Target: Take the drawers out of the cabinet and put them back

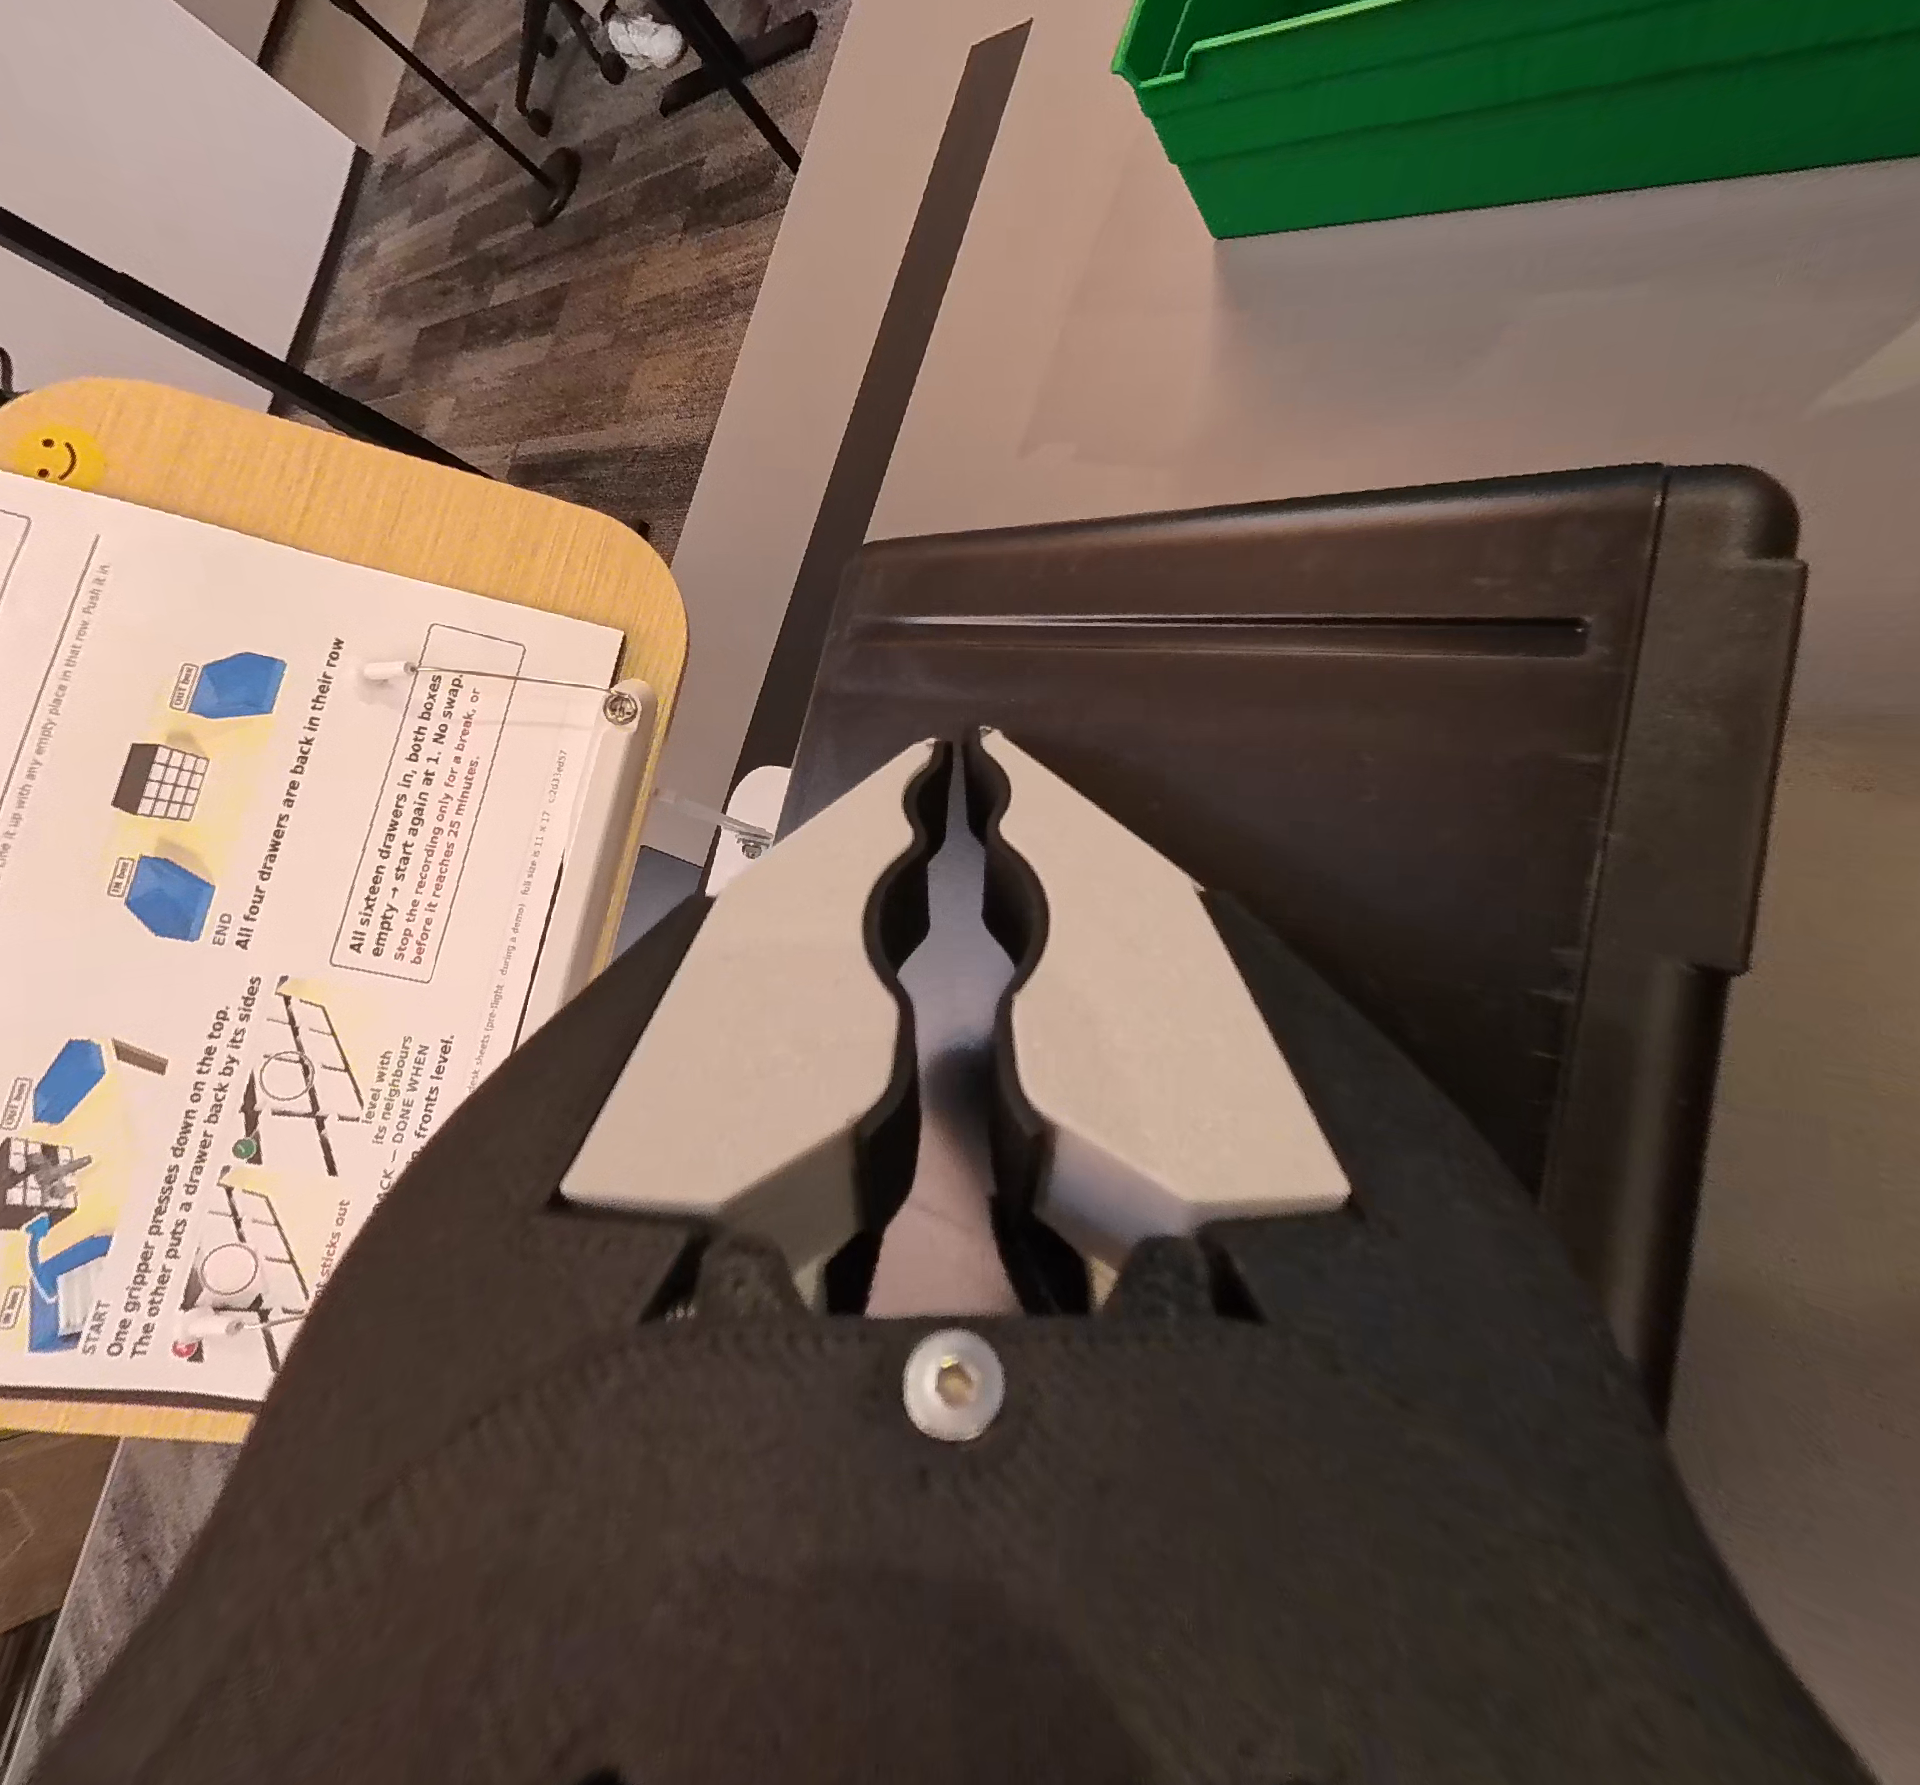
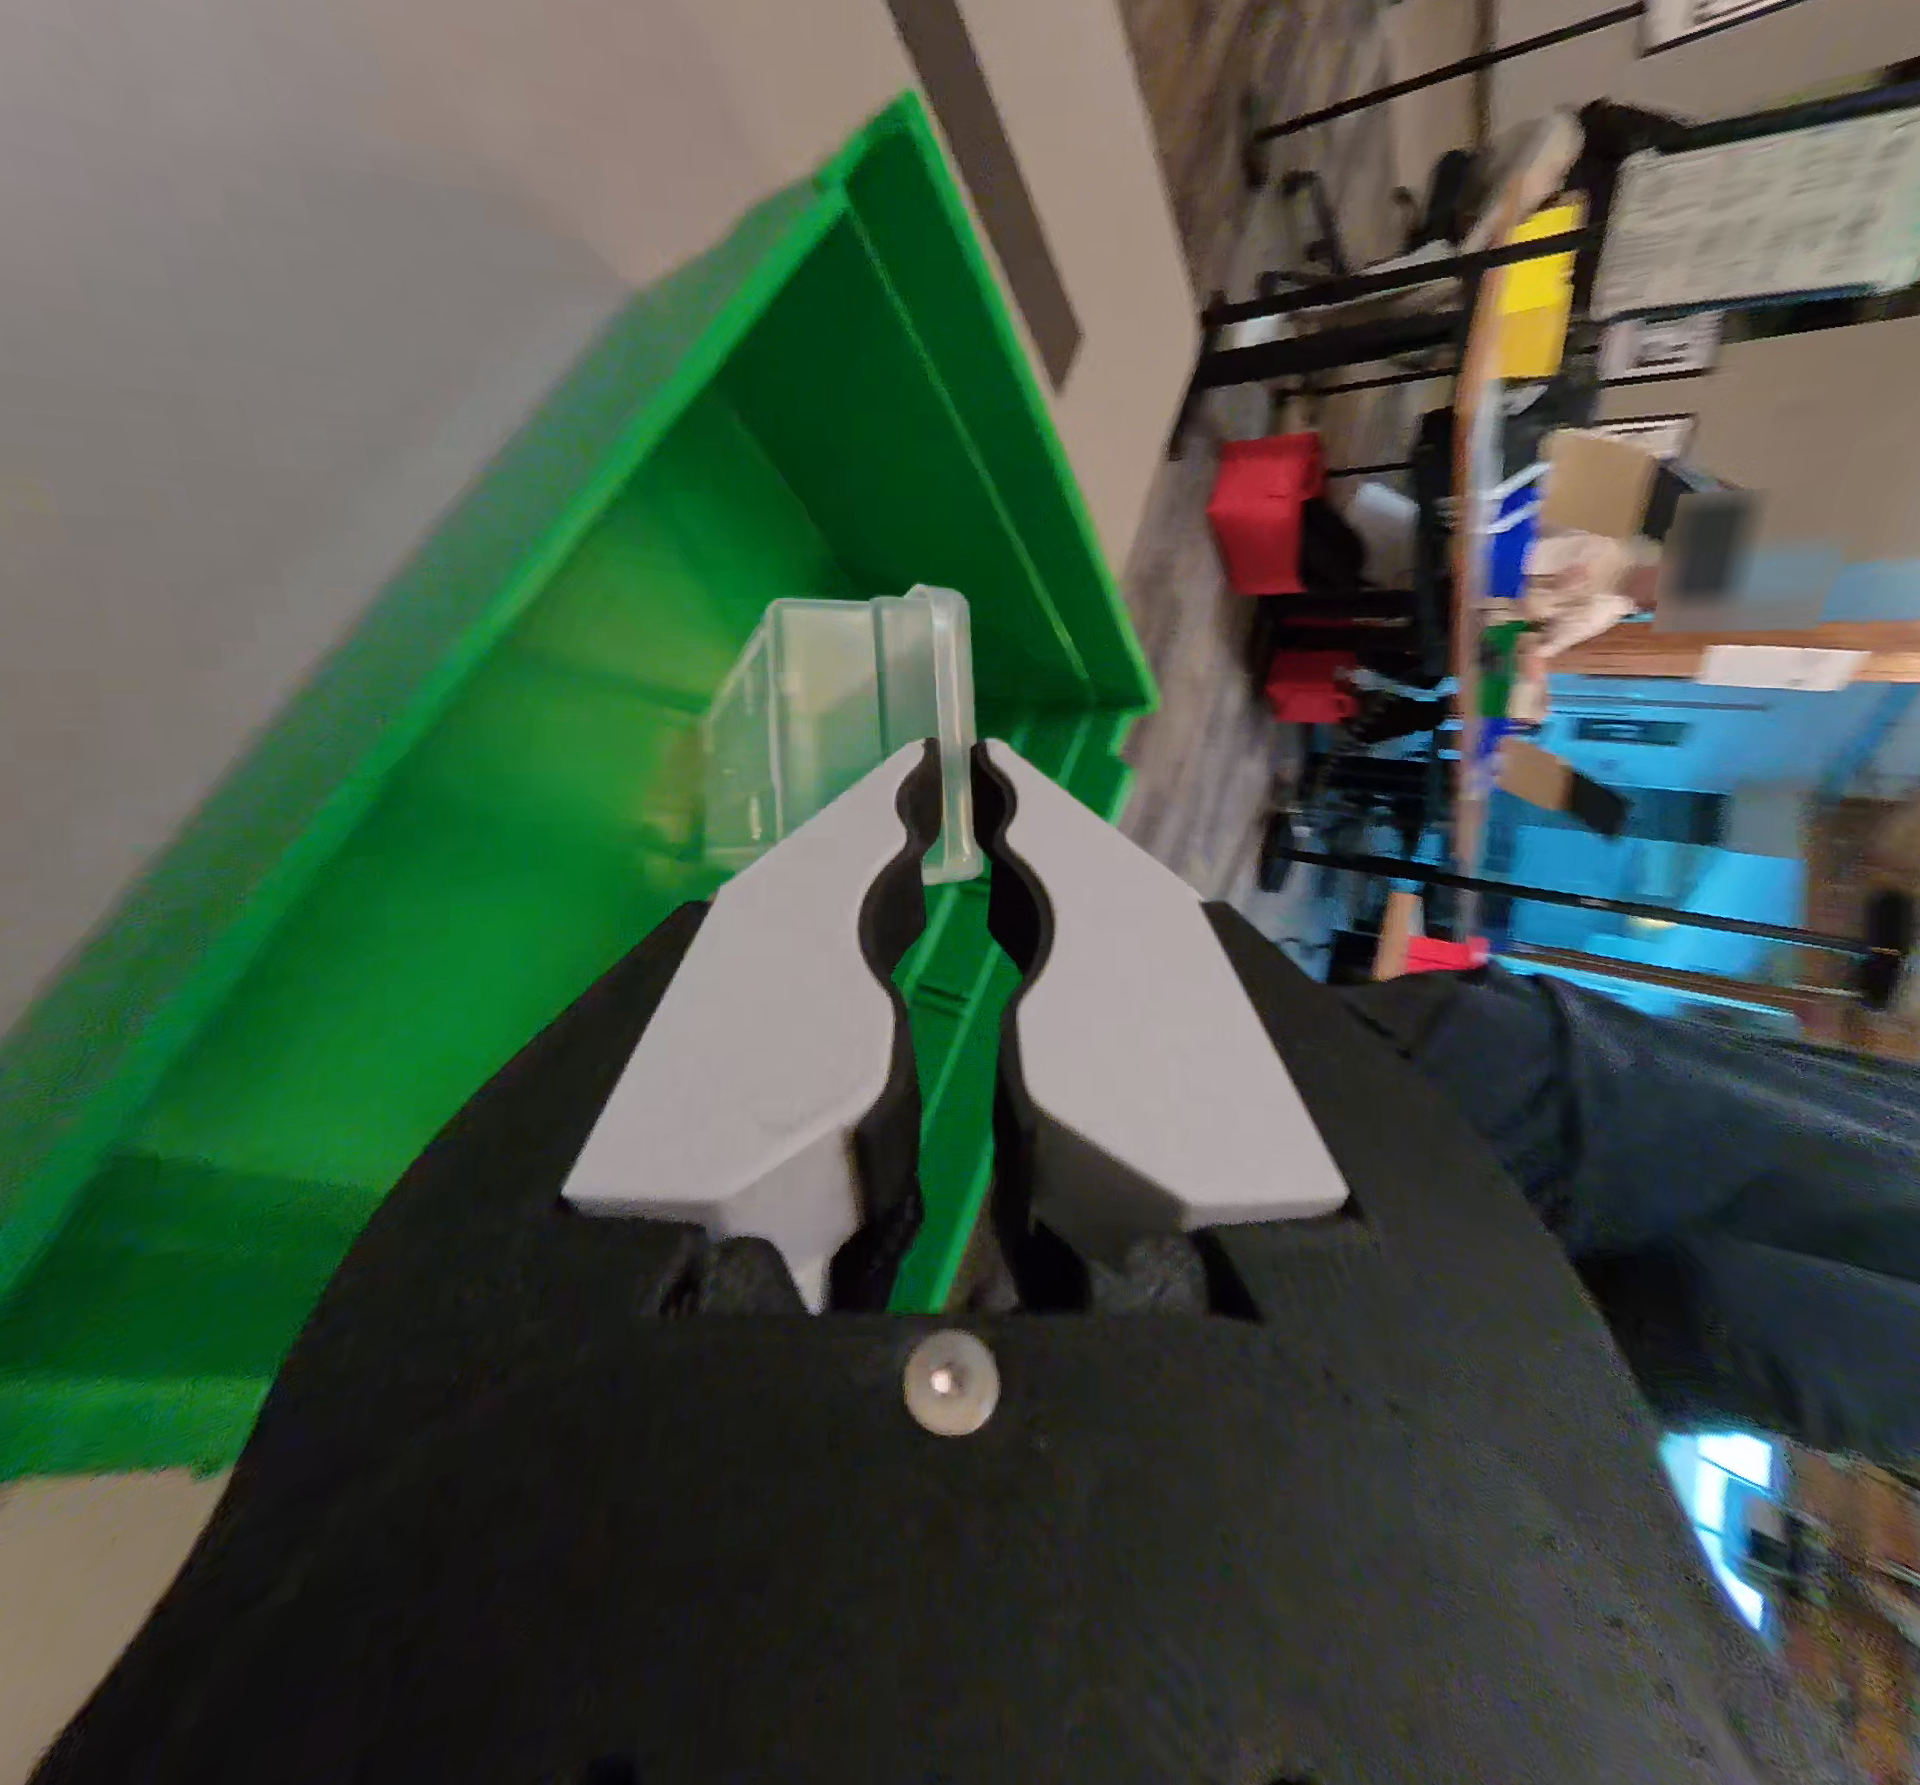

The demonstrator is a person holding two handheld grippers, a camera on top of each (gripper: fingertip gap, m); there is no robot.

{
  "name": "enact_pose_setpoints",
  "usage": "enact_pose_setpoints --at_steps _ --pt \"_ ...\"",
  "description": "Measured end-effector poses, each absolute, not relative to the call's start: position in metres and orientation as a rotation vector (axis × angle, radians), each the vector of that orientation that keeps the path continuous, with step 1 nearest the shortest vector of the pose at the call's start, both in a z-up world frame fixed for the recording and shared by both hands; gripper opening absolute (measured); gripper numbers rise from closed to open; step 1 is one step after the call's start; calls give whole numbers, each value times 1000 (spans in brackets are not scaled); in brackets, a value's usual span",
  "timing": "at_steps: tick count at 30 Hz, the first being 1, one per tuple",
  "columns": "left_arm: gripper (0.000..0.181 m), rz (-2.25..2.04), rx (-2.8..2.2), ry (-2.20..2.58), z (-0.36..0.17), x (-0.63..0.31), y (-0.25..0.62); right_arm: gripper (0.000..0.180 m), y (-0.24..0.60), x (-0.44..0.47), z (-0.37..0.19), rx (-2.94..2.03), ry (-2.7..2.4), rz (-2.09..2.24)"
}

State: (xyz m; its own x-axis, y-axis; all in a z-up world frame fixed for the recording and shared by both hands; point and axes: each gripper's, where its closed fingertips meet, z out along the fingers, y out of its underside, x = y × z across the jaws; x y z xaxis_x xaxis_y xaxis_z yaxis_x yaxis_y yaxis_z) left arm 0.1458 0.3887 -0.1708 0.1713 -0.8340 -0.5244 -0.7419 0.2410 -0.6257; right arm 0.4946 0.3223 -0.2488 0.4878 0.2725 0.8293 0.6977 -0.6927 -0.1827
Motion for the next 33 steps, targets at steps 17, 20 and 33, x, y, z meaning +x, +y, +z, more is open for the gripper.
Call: enact_pose_setpoints --at_steps 17,20,33 --pt "1 -113 -1505 1581 -170 146 389 0 328 473 -325 -2518 -728 -663" --pt "1 -110 -1504 1580 -170 146 389 0 346 482 -334 -2506 -655 -543" --pt "1 -107 -1510 1574 -170 146 390 0 283 527 -369 -2940 -579 -382"
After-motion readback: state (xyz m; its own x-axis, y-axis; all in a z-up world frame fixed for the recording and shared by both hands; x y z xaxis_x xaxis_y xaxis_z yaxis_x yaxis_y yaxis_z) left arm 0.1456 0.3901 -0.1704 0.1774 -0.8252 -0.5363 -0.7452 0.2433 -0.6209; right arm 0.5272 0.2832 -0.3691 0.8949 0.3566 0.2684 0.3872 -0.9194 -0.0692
